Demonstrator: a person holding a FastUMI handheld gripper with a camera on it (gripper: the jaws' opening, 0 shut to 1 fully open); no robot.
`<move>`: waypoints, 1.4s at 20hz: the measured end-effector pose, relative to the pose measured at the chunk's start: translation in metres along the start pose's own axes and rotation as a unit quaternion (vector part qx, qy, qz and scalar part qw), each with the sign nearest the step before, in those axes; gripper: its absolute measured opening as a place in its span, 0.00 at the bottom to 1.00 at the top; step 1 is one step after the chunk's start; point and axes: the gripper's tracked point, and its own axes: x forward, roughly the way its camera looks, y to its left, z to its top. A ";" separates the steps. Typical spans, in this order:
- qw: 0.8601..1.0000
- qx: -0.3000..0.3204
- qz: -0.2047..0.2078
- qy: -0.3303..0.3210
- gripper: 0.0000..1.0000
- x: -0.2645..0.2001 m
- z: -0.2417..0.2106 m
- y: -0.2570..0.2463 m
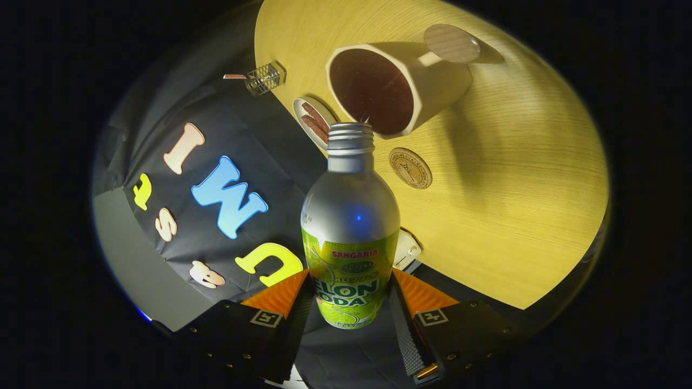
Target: Take the bottle from table, then pour the juice into the cup, finally place the bottle on the coaster
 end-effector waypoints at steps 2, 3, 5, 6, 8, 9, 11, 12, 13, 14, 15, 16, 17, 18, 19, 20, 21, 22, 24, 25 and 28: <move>1.000 0.013 0.003 0.000 0.75 0.001 -0.002 0.002; 1.000 0.016 0.003 0.000 0.75 0.002 -0.003 0.002; 1.000 0.015 0.003 0.001 0.75 0.002 -0.007 0.003; 1.000 0.014 0.002 0.003 0.75 0.003 -0.008 0.002; 1.000 0.013 0.004 0.000 0.75 0.001 -0.008 0.004; 1.000 0.012 0.005 -0.001 0.75 0.001 -0.008 0.004; 1.000 0.004 0.005 -0.002 0.75 0.002 -0.010 0.003; 1.000 -0.003 0.004 -0.005 0.75 0.003 -0.010 0.000; 1.000 -0.008 0.003 -0.008 0.75 0.003 -0.010 -0.003; 1.000 -0.015 0.005 -0.011 0.75 0.003 -0.010 -0.005; 1.000 -0.025 0.003 -0.013 0.75 0.003 -0.011 -0.008; 0.999 -0.037 0.000 -0.017 0.75 0.004 -0.011 -0.013; 0.999 -0.050 -0.004 -0.020 0.75 0.004 -0.011 -0.015; 0.998 -0.062 -0.007 -0.025 0.75 0.005 -0.008 -0.019; 0.997 -0.073 -0.009 -0.031 0.75 0.006 -0.005 -0.022; 0.996 -0.085 -0.012 -0.038 0.75 0.007 -0.001 -0.026; 0.994 -0.099 -0.015 -0.044 0.75 0.007 0.001 -0.029; 0.992 -0.114 -0.020 -0.049 0.75 0.007 0.003 -0.034; 0.987 -0.148 -0.029 -0.061 0.75 0.008 0.007 -0.044; 0.983 -0.167 -0.034 -0.067 0.75 0.009 0.010 -0.046; 0.970 -0.226 -0.045 -0.076 0.75 0.010 0.014 -0.052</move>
